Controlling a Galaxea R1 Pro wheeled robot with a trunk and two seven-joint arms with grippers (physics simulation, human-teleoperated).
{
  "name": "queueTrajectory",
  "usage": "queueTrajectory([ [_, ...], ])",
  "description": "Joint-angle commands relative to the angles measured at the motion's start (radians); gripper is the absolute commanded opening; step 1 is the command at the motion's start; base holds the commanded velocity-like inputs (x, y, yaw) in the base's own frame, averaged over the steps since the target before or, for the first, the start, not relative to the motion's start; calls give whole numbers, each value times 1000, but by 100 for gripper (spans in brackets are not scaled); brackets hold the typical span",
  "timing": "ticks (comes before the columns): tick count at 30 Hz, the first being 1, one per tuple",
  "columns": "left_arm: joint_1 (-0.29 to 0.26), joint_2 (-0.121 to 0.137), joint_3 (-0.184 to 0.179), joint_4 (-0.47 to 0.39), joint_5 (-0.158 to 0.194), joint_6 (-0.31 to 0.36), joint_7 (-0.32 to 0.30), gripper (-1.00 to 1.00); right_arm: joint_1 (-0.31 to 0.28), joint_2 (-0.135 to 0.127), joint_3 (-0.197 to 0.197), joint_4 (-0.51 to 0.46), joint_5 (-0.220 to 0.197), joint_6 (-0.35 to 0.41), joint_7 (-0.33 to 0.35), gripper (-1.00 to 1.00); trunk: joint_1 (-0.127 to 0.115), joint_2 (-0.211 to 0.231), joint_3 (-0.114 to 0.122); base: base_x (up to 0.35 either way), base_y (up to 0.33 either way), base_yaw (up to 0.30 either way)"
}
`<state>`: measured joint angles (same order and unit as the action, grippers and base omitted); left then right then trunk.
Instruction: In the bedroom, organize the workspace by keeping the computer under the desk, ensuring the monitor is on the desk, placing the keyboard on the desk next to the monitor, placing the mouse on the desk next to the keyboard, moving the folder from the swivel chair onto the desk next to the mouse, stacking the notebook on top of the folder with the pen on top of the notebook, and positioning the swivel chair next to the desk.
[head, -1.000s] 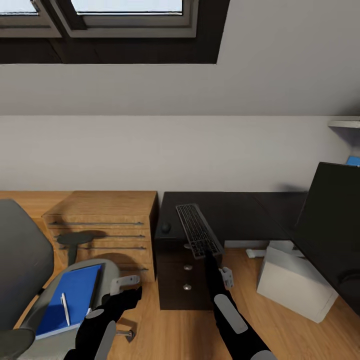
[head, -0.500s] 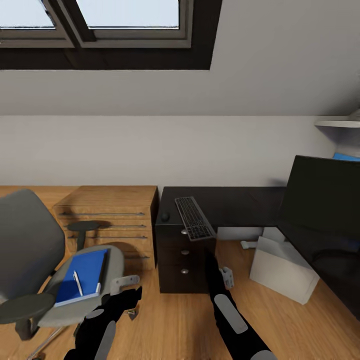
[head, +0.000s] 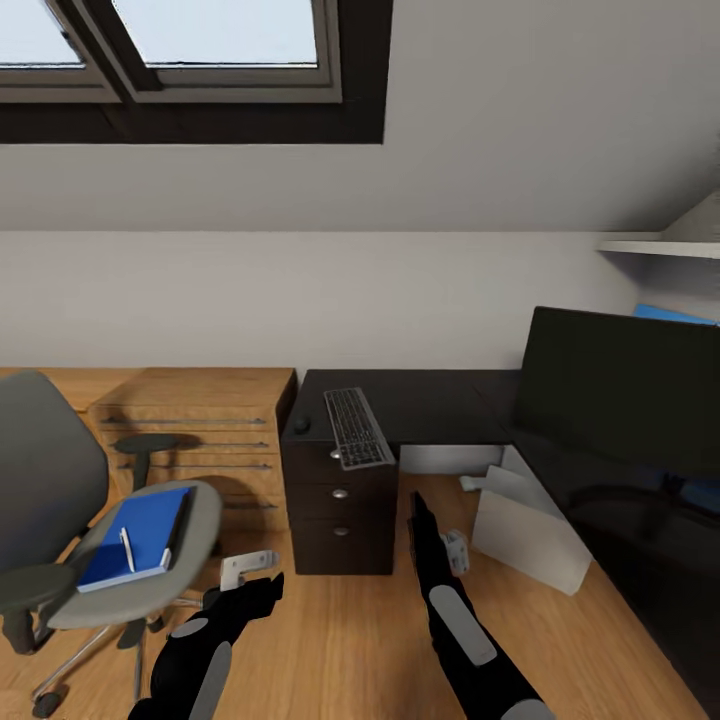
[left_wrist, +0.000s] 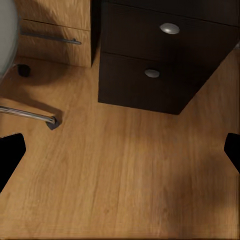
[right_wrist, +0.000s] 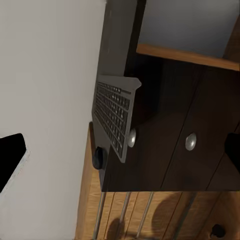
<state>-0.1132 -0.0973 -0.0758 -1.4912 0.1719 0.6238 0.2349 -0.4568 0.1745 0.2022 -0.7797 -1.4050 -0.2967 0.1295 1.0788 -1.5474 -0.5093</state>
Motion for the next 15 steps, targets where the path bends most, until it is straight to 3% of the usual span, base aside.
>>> queueTrajectory([
  [1,-1,0,-1,-1,11,4,9,100,1,0,2,-6,-11,-5,6,100,0,-1,-1,-28,-334,0],
  [8,-1,0,-1,-1,11,4,9,100,46,0,-1,-110,-9,-4,-2,100,0,-1,-1,-9,-313,0],
  [15,0,0,-1,2,12,6,9,100,70,0,-1,-196,-9,-3,-69,100,0,-1,-1,-9,-82,0],
])
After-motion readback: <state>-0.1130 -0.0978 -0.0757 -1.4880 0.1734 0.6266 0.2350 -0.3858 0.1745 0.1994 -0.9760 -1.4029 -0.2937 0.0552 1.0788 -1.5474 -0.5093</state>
